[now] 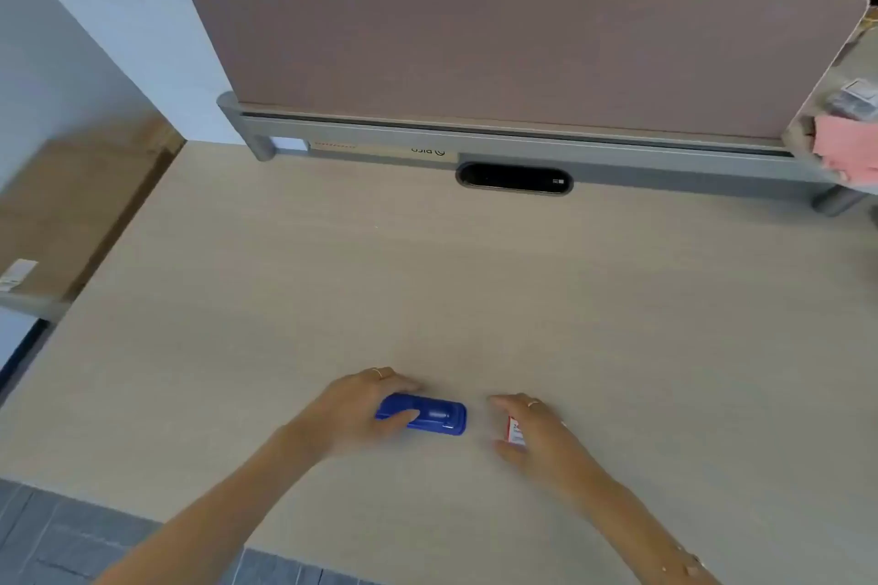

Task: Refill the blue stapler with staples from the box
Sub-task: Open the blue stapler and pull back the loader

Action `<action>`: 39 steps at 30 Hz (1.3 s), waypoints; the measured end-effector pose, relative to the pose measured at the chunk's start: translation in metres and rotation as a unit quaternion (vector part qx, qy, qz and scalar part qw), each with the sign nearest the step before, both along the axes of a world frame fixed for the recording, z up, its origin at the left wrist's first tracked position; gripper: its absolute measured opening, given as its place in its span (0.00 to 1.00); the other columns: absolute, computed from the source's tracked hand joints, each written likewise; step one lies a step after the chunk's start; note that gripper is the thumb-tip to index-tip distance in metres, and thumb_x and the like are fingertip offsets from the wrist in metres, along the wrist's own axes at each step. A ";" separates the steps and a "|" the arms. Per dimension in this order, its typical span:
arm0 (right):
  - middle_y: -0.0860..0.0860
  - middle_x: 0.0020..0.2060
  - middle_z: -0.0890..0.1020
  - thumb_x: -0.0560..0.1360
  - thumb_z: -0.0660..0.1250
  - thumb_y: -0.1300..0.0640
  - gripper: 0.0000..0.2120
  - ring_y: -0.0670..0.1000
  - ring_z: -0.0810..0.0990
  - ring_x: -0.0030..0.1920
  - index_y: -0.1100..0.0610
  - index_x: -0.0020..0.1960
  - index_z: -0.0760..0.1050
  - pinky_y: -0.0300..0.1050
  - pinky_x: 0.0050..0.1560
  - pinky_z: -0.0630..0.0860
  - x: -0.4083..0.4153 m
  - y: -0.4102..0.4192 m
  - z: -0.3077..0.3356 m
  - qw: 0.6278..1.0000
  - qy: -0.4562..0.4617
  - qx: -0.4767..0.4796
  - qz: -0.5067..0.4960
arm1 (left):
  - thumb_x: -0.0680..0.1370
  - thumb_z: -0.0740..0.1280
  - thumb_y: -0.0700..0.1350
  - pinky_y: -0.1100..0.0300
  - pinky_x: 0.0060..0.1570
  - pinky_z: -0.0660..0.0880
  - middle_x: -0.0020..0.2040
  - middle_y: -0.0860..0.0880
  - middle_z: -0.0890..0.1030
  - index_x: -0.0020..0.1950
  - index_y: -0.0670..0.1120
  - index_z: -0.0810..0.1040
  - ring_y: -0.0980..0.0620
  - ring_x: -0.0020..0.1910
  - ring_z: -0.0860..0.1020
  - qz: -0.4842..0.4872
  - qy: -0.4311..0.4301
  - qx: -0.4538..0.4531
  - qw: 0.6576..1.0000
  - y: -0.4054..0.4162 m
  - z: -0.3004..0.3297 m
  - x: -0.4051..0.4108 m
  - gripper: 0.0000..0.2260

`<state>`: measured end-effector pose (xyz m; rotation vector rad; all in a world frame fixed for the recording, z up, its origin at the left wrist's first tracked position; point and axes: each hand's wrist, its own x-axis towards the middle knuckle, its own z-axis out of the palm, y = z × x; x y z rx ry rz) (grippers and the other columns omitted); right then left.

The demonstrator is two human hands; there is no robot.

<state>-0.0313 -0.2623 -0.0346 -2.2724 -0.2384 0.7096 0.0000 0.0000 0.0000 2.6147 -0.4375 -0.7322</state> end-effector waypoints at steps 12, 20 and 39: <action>0.41 0.47 0.80 0.67 0.66 0.46 0.13 0.41 0.70 0.51 0.43 0.52 0.75 0.32 0.51 0.57 -0.003 0.043 -0.055 0.980 -0.192 0.006 -0.060 | 0.73 0.67 0.59 0.70 0.41 0.66 0.44 0.58 0.79 0.54 0.55 0.77 0.60 0.43 0.73 -0.080 -0.126 -0.109 0.983 -0.016 -0.057 -0.001 0.13; 0.40 0.42 0.81 0.63 0.62 0.37 0.15 0.40 0.72 0.47 0.43 0.45 0.77 0.36 0.51 0.58 -0.002 0.051 -0.069 0.959 -0.256 0.037 -0.118 | 0.71 0.70 0.56 0.70 0.47 0.72 0.52 0.60 0.75 0.53 0.61 0.77 0.58 0.50 0.77 0.022 -0.096 -0.251 0.963 -0.014 -0.080 -0.010 0.11; 0.39 0.38 0.81 0.63 0.65 0.34 0.14 0.41 0.73 0.43 0.41 0.43 0.78 0.40 0.52 0.61 -0.005 0.056 -0.078 0.929 -0.341 0.050 -0.133 | 0.68 0.76 0.53 0.72 0.45 0.72 0.49 0.58 0.80 0.49 0.55 0.82 0.56 0.48 0.79 0.041 -0.174 -0.322 0.929 -0.014 -0.084 -0.013 0.11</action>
